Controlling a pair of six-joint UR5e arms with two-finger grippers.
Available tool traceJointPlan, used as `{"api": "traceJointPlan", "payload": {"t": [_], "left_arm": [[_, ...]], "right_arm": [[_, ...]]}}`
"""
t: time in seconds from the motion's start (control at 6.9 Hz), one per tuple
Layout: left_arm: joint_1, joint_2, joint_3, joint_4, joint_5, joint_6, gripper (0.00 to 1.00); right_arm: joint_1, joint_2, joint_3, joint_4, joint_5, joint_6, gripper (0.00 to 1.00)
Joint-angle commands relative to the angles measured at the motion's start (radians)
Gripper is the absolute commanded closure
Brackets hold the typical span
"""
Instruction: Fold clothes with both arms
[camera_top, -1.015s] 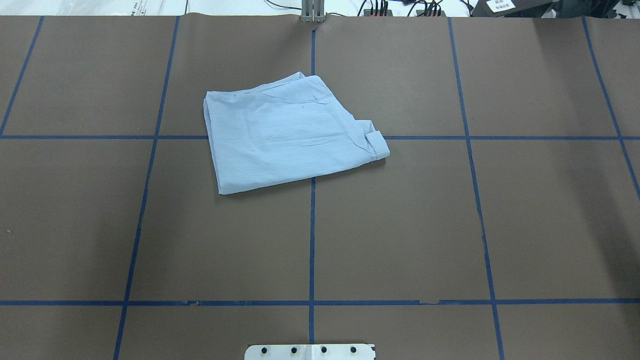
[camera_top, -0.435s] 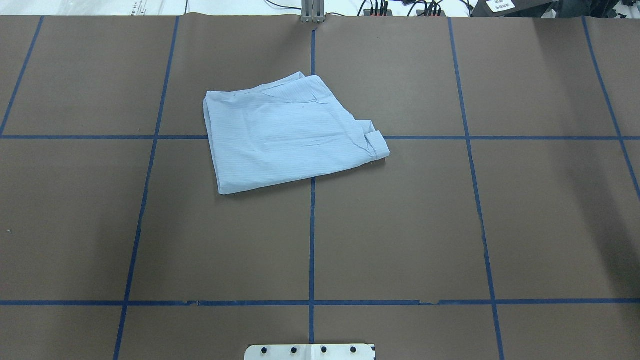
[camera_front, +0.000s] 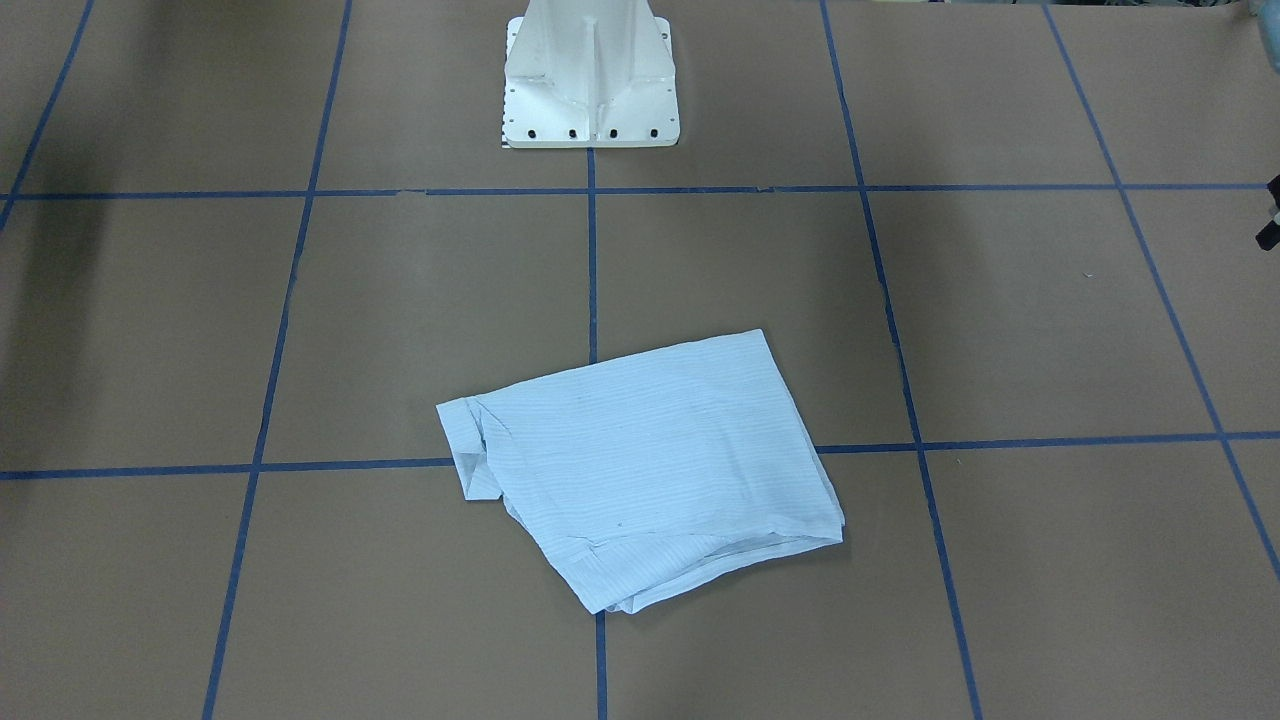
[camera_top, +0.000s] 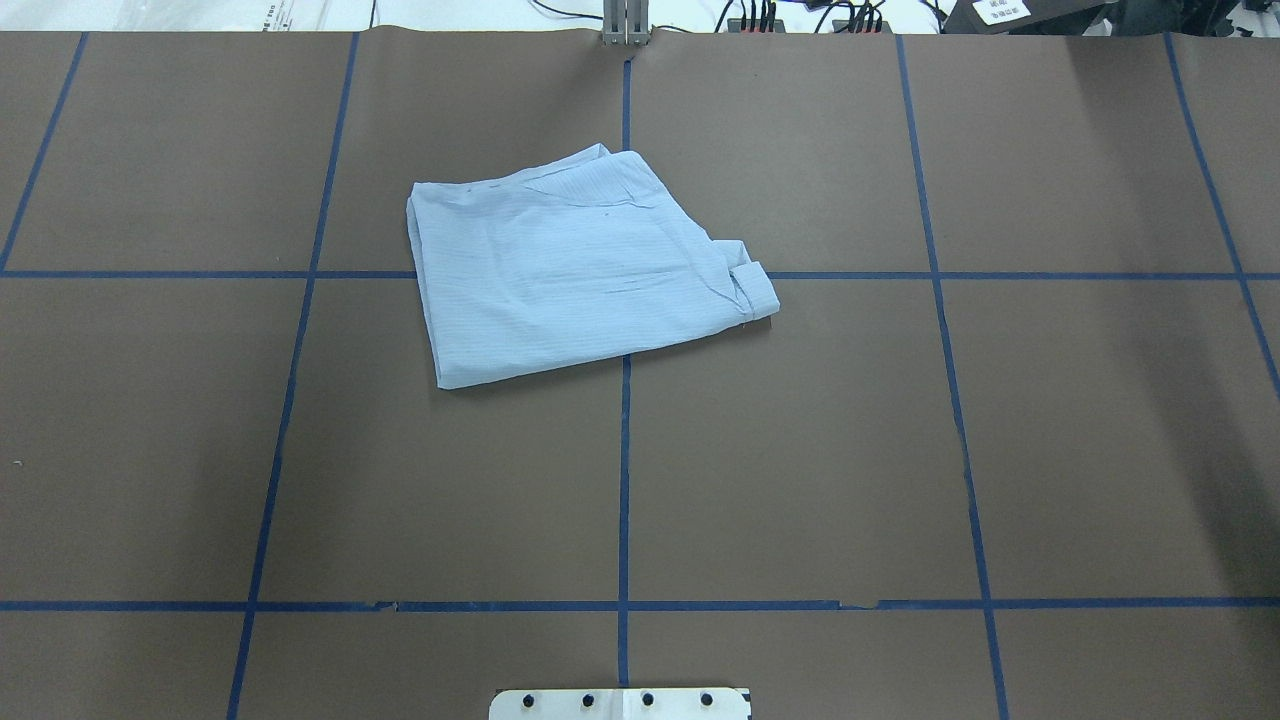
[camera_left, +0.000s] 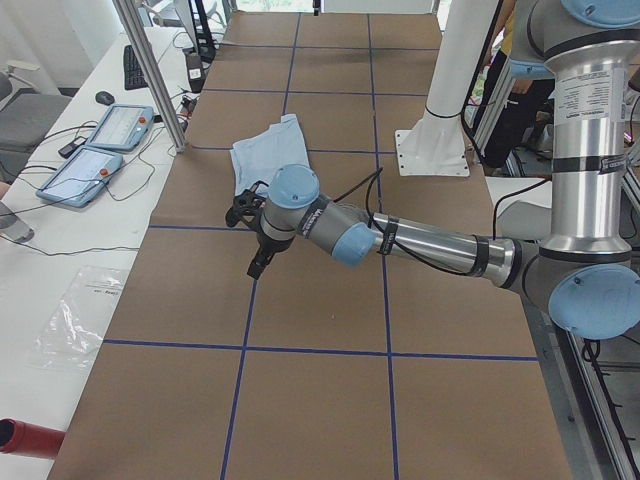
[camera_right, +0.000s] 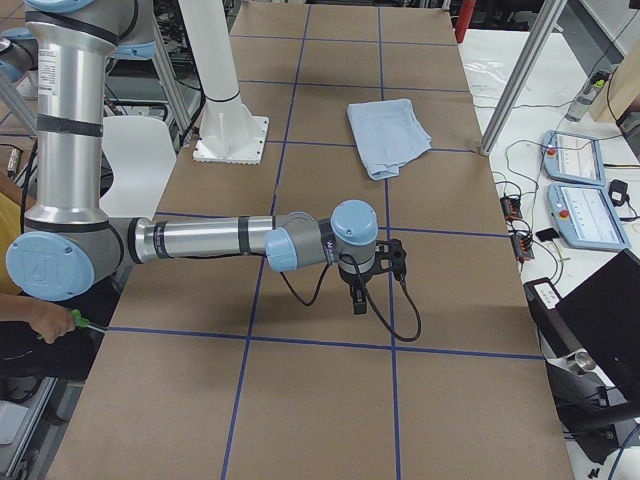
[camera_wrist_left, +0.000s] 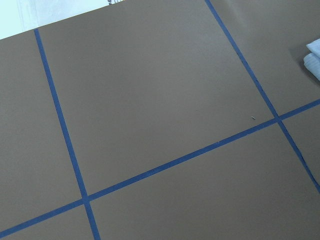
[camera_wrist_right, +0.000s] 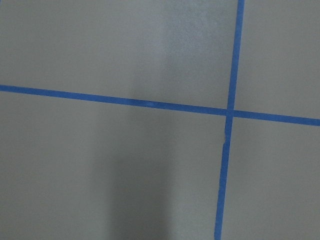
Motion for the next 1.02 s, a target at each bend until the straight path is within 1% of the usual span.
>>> {"api": "traceJointPlan", "payload": {"t": [0.0,0.44,0.58,0.73,0.87], "left_arm": [[0.000,0.000,0.001,0.000,0.001,0.000,0.00],[0.000,0.000,0.003,0.000,0.001,0.002,0.00],[0.000,0.000,-0.003,0.000,0.000,0.000,0.00],[0.000,0.000,-0.003,0.000,0.000,0.000,0.00],[0.000,0.000,-0.005,-0.002,0.000,0.000,0.00]], "right_arm": [[0.000,0.000,-0.005,0.022,0.000,0.002,0.00],[0.001,-0.002,-0.008,0.022,0.001,0.002,0.00],[0.001,-0.003,-0.011,0.022,0.011,0.004,0.00],[0.001,-0.002,-0.023,0.022,0.041,0.004,0.00],[0.000,-0.002,-0.026,0.021,0.046,0.004,0.00]]}}
